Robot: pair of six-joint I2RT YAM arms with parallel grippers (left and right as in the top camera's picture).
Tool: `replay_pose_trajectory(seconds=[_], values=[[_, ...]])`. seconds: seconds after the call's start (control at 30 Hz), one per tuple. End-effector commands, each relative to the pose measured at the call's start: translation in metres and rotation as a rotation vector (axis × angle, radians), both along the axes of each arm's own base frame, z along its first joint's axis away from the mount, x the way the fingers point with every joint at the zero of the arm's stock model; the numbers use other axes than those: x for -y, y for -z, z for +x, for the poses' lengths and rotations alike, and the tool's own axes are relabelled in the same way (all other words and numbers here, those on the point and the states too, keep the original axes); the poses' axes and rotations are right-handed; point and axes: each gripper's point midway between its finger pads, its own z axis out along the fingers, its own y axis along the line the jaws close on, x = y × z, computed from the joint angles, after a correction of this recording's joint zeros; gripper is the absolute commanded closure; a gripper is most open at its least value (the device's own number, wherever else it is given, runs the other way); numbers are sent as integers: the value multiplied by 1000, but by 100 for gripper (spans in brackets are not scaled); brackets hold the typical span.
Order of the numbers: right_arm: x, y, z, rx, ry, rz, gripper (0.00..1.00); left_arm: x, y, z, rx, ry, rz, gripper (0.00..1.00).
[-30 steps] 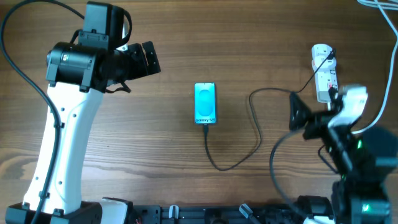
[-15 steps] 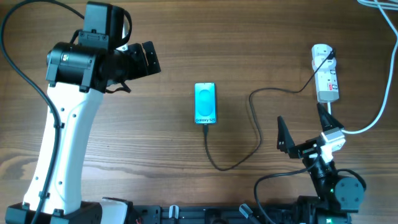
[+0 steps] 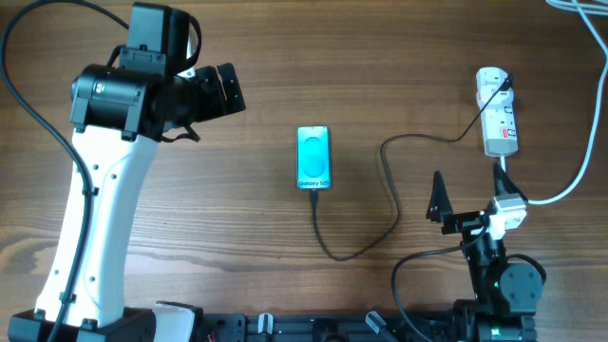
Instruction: Plug charger to phone and switch on socket
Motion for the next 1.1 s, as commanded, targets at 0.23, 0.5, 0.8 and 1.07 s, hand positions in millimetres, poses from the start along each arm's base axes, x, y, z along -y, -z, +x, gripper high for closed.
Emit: replay_pose_trajectory(seconds=[0.23, 0.5, 0.8, 1.07], values=[[18, 28, 2, -109, 110, -33, 0, -3, -2, 0, 8, -19, 7, 0], [17, 29, 2, -110, 105, -47, 0, -3, -2, 0, 8, -19, 7, 0], [17, 28, 2, -107, 105, -45, 0, -3, -2, 0, 8, -18, 7, 0], [17, 28, 2, -108, 105, -45, 0, -3, -2, 0, 8, -19, 7, 0]])
